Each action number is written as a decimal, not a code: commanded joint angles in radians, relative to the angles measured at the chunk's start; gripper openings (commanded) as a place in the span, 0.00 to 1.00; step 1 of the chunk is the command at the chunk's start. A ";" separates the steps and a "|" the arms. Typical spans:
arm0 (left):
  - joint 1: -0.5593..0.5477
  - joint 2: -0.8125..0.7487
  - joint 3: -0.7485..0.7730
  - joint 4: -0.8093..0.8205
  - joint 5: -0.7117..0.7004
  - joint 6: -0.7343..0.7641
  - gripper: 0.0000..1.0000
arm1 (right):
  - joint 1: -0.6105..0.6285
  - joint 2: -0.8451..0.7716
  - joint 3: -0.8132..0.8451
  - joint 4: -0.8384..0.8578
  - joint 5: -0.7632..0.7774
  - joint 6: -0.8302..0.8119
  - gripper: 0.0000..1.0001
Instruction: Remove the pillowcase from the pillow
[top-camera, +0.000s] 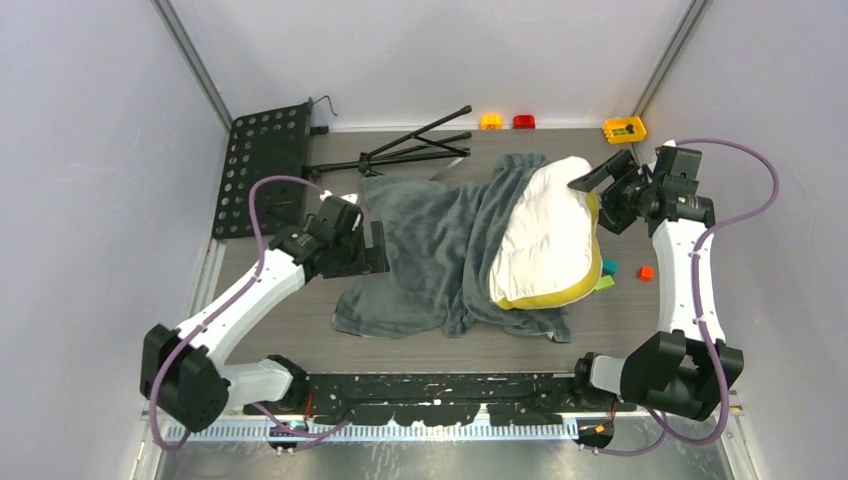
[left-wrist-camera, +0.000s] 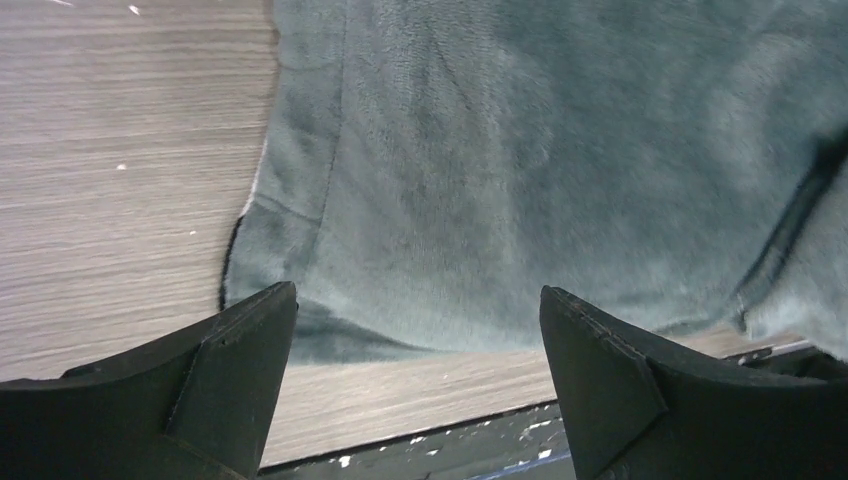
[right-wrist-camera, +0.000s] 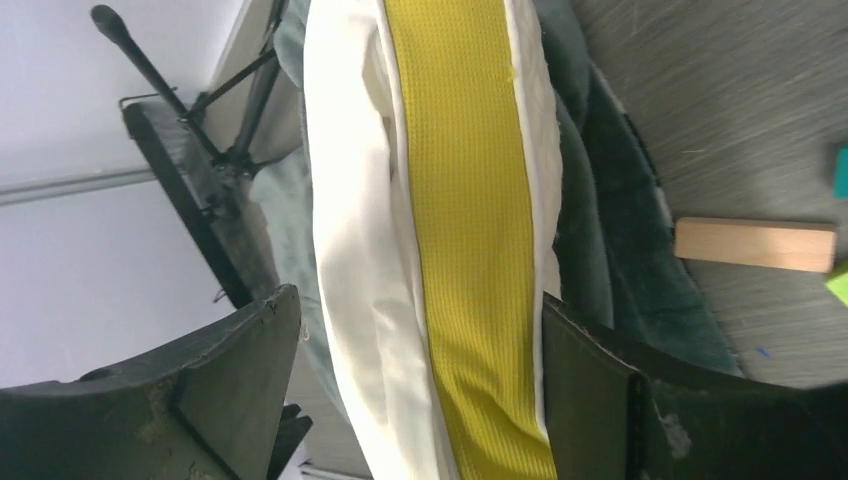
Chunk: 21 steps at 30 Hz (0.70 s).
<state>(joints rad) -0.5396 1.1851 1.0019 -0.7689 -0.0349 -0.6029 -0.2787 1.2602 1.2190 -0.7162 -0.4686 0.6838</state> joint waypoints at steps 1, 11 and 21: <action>0.030 0.057 -0.067 0.239 0.088 -0.084 0.93 | 0.028 -0.088 0.000 -0.043 0.079 -0.071 0.86; 0.035 0.087 -0.017 0.255 -0.047 -0.025 0.90 | 0.279 -0.225 0.061 -0.281 0.872 -0.077 0.89; 0.036 0.151 0.113 0.223 -0.070 0.058 0.85 | 0.367 -0.185 0.141 -0.384 0.768 -0.149 0.90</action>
<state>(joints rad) -0.5087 1.2999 1.0363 -0.5537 -0.0902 -0.5896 0.0807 1.0519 1.3594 -1.0534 0.3706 0.5503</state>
